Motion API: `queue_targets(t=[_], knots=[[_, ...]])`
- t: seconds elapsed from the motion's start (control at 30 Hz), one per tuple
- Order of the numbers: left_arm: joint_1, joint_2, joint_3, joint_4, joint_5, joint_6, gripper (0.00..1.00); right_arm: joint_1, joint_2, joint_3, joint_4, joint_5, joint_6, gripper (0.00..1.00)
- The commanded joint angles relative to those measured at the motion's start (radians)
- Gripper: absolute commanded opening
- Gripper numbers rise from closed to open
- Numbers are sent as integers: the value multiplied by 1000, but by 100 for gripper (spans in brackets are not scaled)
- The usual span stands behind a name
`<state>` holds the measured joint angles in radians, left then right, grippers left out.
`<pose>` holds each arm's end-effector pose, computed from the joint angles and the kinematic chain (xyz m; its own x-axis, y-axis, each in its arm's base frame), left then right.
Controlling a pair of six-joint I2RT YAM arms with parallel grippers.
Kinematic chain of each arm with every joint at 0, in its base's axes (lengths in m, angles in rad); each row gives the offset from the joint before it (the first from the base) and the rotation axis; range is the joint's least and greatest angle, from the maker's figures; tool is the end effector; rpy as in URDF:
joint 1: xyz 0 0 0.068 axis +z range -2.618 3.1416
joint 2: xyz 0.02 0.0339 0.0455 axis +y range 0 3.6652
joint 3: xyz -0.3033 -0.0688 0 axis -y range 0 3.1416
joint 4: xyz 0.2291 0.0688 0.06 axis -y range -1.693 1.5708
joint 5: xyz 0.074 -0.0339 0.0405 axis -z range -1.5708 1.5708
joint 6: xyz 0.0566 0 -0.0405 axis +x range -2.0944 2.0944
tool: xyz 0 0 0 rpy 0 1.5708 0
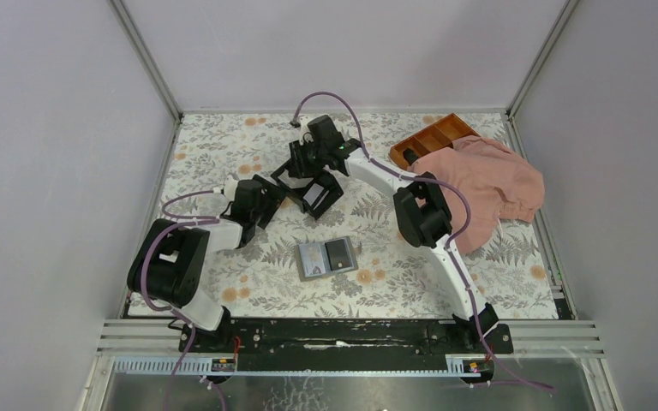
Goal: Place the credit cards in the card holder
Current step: Pick up the credit card from the storage box.
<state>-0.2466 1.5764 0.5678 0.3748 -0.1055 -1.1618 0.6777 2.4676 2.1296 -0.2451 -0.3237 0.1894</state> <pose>0.2920 -0.0673 0.1778 -0.3756 -0.8463 -0.3777 -0.4631 0.5244 -0.7145 0.4558 0.3900 0.2131 -0.5721 -0.2314 -0.7869 -0.7062 0.6268 0.3292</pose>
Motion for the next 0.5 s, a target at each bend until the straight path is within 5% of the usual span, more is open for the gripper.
queue_targets(t=[0.0,0.47], knots=[[6,41,15,-3,19,3,88,-1,-22,-32,17,-81,47,39],[3,48,21,-3,22,-1,88,15,-106,-64,23,-100,65,38]])
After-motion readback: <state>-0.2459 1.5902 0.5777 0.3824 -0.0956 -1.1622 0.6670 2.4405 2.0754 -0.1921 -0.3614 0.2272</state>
